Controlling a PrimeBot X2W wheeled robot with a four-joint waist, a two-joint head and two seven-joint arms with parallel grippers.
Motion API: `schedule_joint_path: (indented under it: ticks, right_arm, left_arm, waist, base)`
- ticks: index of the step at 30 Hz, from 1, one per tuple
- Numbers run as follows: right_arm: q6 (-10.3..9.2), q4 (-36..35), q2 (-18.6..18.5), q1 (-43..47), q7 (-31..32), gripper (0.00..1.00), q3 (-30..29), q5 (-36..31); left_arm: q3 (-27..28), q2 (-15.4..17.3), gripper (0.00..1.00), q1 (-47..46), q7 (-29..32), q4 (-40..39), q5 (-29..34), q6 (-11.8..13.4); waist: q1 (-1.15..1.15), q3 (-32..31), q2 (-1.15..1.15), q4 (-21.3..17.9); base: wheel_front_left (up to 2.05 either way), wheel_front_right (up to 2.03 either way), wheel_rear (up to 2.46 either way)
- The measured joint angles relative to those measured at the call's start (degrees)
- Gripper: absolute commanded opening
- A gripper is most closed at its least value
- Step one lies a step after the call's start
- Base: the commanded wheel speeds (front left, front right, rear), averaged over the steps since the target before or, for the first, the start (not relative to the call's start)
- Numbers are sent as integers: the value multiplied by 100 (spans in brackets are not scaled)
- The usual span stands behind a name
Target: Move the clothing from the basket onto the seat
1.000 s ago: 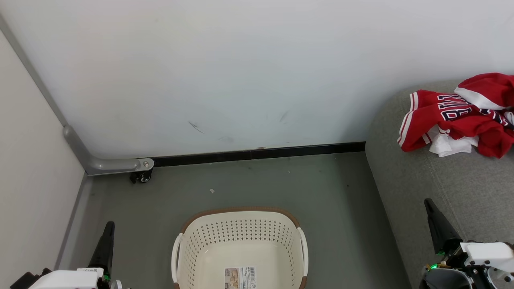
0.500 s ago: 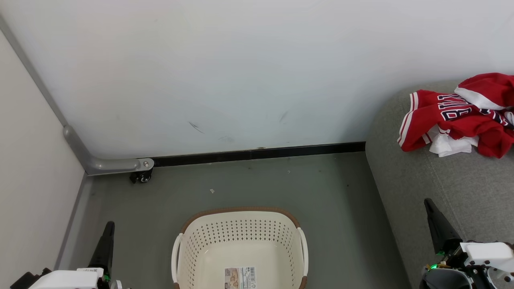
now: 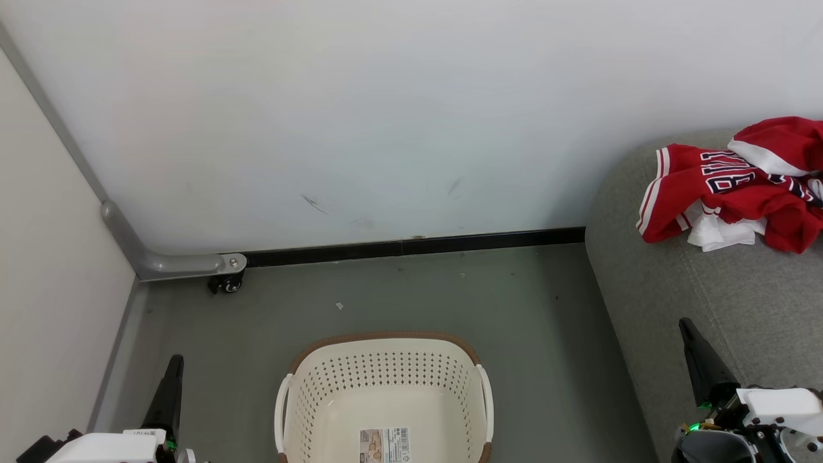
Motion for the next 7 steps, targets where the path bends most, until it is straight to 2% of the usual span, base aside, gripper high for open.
schedule_joint_path:
  ticks: [7]
  right_arm:
    - [0, -1, 0, 0, 0, 0, 1, 0]
  left_arm:
    - [0, 0, 0, 0, 0, -1, 0, 0]
  waist:
    - [0, 0, 0, 0]
  base:
    - [0, 0, 0]
